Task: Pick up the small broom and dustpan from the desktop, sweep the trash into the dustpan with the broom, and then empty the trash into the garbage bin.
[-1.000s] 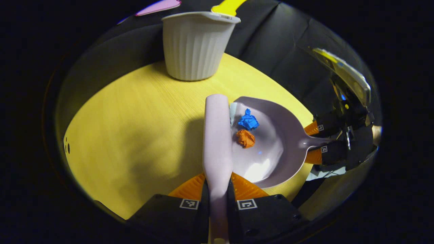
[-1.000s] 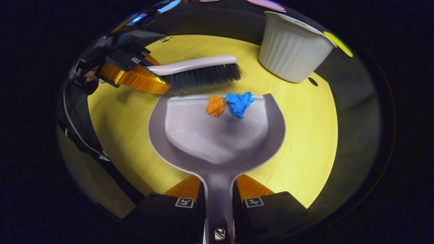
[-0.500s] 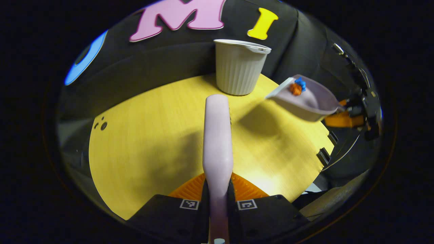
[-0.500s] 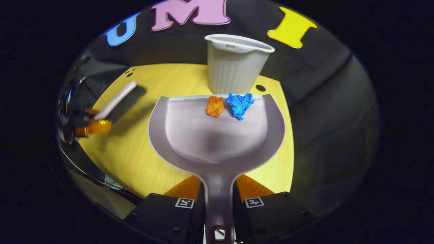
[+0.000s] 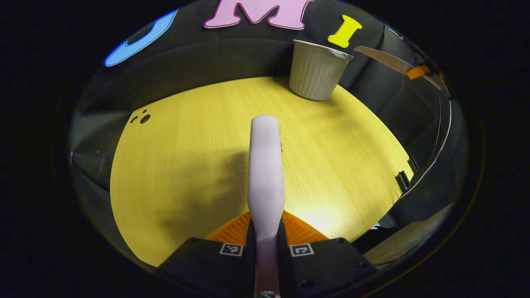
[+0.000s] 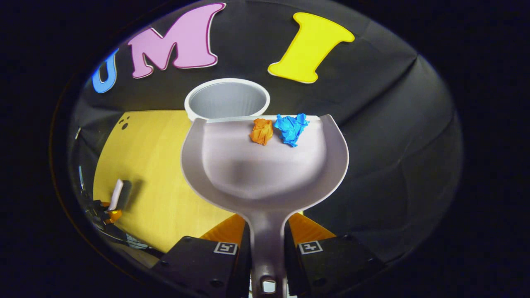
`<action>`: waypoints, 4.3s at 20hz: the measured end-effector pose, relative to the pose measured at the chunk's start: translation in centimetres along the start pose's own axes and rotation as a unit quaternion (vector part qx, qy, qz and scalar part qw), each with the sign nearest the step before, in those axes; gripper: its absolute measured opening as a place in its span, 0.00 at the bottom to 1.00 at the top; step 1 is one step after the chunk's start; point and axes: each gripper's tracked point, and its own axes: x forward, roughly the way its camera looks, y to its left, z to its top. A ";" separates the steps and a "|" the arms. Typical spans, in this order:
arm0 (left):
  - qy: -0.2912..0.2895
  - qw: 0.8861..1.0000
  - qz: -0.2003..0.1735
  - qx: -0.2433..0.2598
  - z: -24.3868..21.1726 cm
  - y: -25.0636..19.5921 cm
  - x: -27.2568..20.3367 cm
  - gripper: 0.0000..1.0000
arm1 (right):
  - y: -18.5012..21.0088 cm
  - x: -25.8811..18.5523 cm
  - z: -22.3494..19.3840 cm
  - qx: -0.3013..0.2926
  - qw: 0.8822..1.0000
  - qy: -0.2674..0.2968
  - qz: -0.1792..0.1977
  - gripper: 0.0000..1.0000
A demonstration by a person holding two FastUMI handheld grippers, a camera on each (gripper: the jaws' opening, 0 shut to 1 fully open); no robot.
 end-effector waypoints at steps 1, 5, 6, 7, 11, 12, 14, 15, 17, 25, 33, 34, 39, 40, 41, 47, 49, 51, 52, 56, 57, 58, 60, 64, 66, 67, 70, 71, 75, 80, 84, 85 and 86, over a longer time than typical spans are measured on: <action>0.000 1.000 0.001 0.000 -0.3 0.2 -0.2 0.27 | -0.8 0.3 1.4 -0.007 1.000 0.002 -0.010 0.39; -0.001 1.000 0.002 -0.013 -1.6 1.5 -0.9 0.24 | -1.8 2.0 8.1 -0.052 0.998 0.018 -0.043 0.38; -0.001 1.000 0.003 -0.015 -1.8 1.8 -0.9 0.24 | -1.7 2.6 8.9 -0.061 0.997 0.022 -0.051 0.38; -0.001 1.000 0.003 -0.014 -2.0 1.9 -1.0 0.27 | -1.5 3.0 9.5 -0.072 0.995 0.028 -0.059 0.38; -0.002 1.000 0.011 -0.017 -2.9 2.8 -1.6 0.24 | -0.8 4.4 11.2 -0.125 0.987 0.049 -0.087 0.38; -0.002 1.000 0.012 -0.020 -3.2 2.9 -1.7 0.24 | -0.8 4.8 11.5 -0.141 0.984 0.055 -0.094 0.38; 0.001 1.000 0.015 -0.028 -3.9 3.0 -1.9 0.27 | -0.6 5.2 11.7 -0.171 0.977 0.068 -0.104 0.36; 0.003 0.999 0.016 -0.032 -4.2 3.1 -1.9 0.27 | -0.5 5.4 11.7 -0.181 0.975 0.073 -0.105 0.38; 0.008 0.999 0.018 -0.040 -5.0 3.0 -1.8 0.27 | -0.5 5.2 11.7 -0.190 0.973 0.083 -0.101 0.38; 0.011 0.998 0.024 -0.057 -5.3 2.1 -1.3 0.24 | -1.5 5.2 13.1 -0.264 0.954 0.105 -0.094 0.38; 0.012 0.997 0.040 -0.067 -4.8 0.7 -1.2 0.24 | -1.2 5.5 14.0 -0.294 0.945 0.115 -0.085 0.37; 0.011 0.997 0.045 -0.063 -4.6 0.8 -1.1 0.26 | -1.1 5.5 14.1 -0.299 0.944 0.110 -0.084 0.37; 0.007 0.997 0.049 -0.064 -4.2 0.6 -1.6 0.27 | -0.6 5.6 14.3 -0.297 0.947 0.102 -0.071 0.37; 0.007 0.997 0.049 -0.063 -4.2 0.5 -1.8 0.27 | -0.5 5.5 14.3 -0.296 0.947 0.103 -0.066 0.37; 0.008 0.997 0.051 -0.064 -4.3 0.3 -1.9 0.27 | -0.4 5.6 14.4 -0.291 0.950 0.099 -0.061 0.37; 0.005 0.997 0.062 -0.052 -3.5 0.4 -2.1 0.27 | -0.8 5.5 14.3 -0.280 0.954 0.088 -0.056 0.37; 0.006 0.996 0.075 -0.042 -3.2 0.9 -2.2 0.27 | -1.1 5.3 14.5 -0.269 0.959 0.068 -0.055 0.37; 0.007 0.996 0.081 -0.038 -2.9 1.2 -2.3 0.26 | -0.7 4.7 14.3 -0.237 0.970 0.035 -0.036 0.37; 0.009 0.996 0.081 -0.038 -2.9 1.3 -2.3 0.26 | -0.3 4.0 14.0 -0.218 0.976 0.020 -0.020 0.37; 0.014 0.996 0.084 -0.031 -2.5 1.3 -2.1 0.24 | 1.1 0.8 12.2 -0.166 0.985 -0.042 0.021 0.37; 0.014 0.996 0.084 -0.027 -2.3 1.1 -1.9 0.27 | 1.5 -0.1 11.7 -0.160 0.985 -0.054 0.028 0.41; 0.015 0.996 0.085 -0.023 -2.1 1.1 -1.8 0.27 | 1.9 -1.3 10.9 -0.156 0.985 -0.065 0.037 0.37; 0.016 0.996 0.089 -0.019 -1.9 1.1 -1.8 0.27 | 3.4 -3.4 9.4 -0.141 0.984 -0.092 0.055 0.34; 0.009 0.995 0.094 -0.012 -0.8 1.0 -1.7 0.27 | 7.4 -6.7 6.7 -0.104 0.978 -0.148 0.100 0.34; -0.003 0.995 0.097 -0.006 0.4 0.8 -1.9 0.24 | 9.5 -8.0 5.4 -0.088 0.974 -0.177 0.110 0.37; -0.013 0.995 0.099 -0.002 1.3 0.7 -2.2 0.24 | 10.7 -8.8 4.6 -0.085 0.970 -0.196 0.114 0.37; -0.014 0.995 0.094 0.004 2.2 0.1 -2.4 0.24 | 13.9 -9.0 0.4 -0.070 0.971 -0.181 0.138 0.34; -0.013 0.996 0.093 0.004 2.2 0.0 -2.4 0.26 | 15.2 -8.6 -1.5 -0.066 0.972 -0.168 0.150 0.37; -0.013 0.997 0.080 -0.002 1.7 -0.5 -2.2 0.26 | 20.4 -4.3 -10.1 -0.049 0.976 -0.103 0.188 0.34; -0.005 0.997 0.073 -0.007 0.3 0.7 0.4 0.29 | 23.8 2.3 -18.2 -0.047 0.981 -0.045 0.182 0.34; -0.001 0.995 0.102 0.004 -1.0 3.9 3.4 0.26 | 25.6 6.9 -21.5 -0.042 0.984 -0.021 0.173 0.37; 0.001 0.994 0.107 0.005 -1.3 4.6 4.1 0.24 | 25.9 7.9 -22.1 -0.036 0.984 -0.017 0.171 0.34; 0.003 0.994 0.108 0.004 -1.5 5.1 4.6 0.27 | 26.3 8.6 -22.6 -0.032 0.985 -0.013 0.169 0.34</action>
